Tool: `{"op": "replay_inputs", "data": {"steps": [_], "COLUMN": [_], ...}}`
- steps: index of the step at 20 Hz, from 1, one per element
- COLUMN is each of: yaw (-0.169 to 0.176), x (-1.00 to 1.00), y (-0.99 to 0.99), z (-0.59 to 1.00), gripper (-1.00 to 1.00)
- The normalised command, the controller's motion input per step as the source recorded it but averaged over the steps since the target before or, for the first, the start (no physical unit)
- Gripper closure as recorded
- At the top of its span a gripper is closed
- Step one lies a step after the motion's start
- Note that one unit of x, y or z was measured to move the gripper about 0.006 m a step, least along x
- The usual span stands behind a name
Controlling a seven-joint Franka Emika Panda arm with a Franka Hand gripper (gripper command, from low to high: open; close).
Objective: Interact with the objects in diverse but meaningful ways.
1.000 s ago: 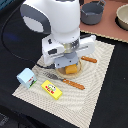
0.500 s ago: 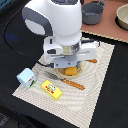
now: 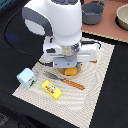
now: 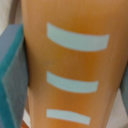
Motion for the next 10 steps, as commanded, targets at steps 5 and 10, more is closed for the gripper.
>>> {"op": "replay_inputs", "data": {"steps": [5,10], "yaw": [0.016,0.021], "x": [-0.01,-0.2], "y": [0.11,0.26], "z": [0.02,-0.02], "gripper": [-1.0,-1.0]}}
